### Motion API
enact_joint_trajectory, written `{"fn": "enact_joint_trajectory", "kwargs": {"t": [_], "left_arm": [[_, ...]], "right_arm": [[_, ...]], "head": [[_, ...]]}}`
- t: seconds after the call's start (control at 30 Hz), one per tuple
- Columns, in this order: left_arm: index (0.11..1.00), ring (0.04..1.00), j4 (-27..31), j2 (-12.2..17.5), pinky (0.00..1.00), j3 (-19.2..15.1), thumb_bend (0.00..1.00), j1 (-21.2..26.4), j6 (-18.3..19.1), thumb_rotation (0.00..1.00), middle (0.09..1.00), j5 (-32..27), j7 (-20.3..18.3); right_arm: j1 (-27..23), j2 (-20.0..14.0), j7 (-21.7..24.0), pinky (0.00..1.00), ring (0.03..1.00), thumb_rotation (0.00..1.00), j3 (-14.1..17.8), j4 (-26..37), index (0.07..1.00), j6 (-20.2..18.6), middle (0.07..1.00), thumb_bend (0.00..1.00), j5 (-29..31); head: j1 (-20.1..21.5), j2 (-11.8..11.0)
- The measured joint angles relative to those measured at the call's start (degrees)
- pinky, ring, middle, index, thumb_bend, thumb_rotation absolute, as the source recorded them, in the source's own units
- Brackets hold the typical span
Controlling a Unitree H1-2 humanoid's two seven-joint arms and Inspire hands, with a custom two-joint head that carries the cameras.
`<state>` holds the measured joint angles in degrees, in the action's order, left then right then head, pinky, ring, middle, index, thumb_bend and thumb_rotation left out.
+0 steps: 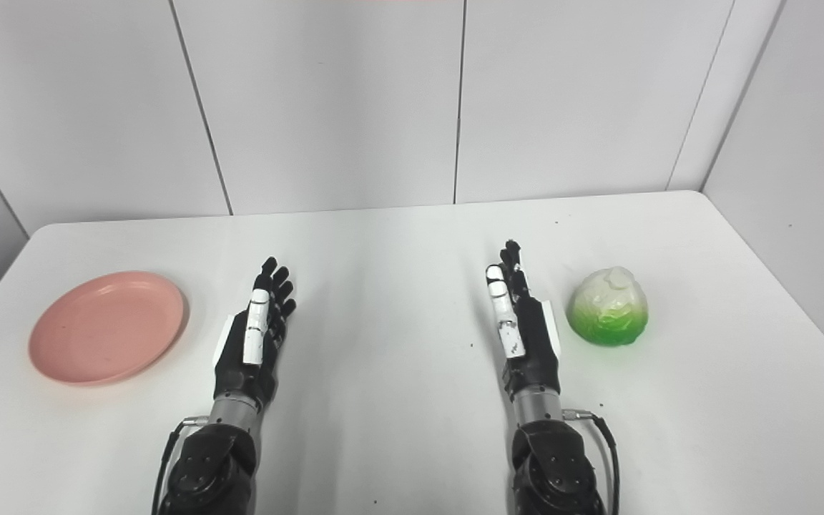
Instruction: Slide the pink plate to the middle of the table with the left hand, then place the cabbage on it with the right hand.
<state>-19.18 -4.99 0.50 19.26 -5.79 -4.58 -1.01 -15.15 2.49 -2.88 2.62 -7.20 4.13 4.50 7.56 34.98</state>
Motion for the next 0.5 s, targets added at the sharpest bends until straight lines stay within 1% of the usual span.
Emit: {"fn": "enact_joint_trajectory", "kwargs": {"t": [0.07,0.13,0.3,0.4,0.5], "left_arm": [[1.0,1.0,-0.04,-0.02,1.0,-0.04,0.62,0.0,-0.02,1.0,1.0,-0.08,-0.01],[1.0,1.0,-0.05,-0.02,1.0,-0.04,0.62,0.0,-0.07,1.0,1.0,-0.21,-0.05],[1.0,1.0,-0.08,-0.01,1.0,0.15,0.62,-0.03,-0.72,1.0,1.0,-0.22,-0.17],[1.0,1.0,-0.11,0.0,1.0,0.34,0.61,-0.05,-1.19,1.0,1.0,-0.46,-0.65],[1.0,1.0,-0.1,0.01,1.0,0.48,0.63,-0.08,-1.25,1.0,1.0,-0.47,-0.88]], "right_arm": [[0.0,-0.02,0.16,1.0,1.0,0.86,-0.02,0.0,1.0,-0.27,1.0,0.62,0.78],[0.0,-0.25,0.34,1.0,1.0,0.9,-0.23,0.01,1.0,-1.05,1.0,0.63,0.88],[0.27,-0.68,1.36,1.0,1.0,0.86,-0.43,-0.02,1.0,-1.86,1.0,0.66,1.77],[0.28,-0.81,1.85,1.0,1.0,0.86,-0.44,-0.48,1.0,-1.87,1.0,0.65,1.86],[0.27,-0.83,1.83,1.0,1.0,0.89,-0.45,-0.64,1.0,-1.87,1.0,0.63,1.46]], "head": [[0.0,0.0],[0.0,0.09],[0.0,0.0],[-0.09,0.0],[-0.09,0.0]]}}
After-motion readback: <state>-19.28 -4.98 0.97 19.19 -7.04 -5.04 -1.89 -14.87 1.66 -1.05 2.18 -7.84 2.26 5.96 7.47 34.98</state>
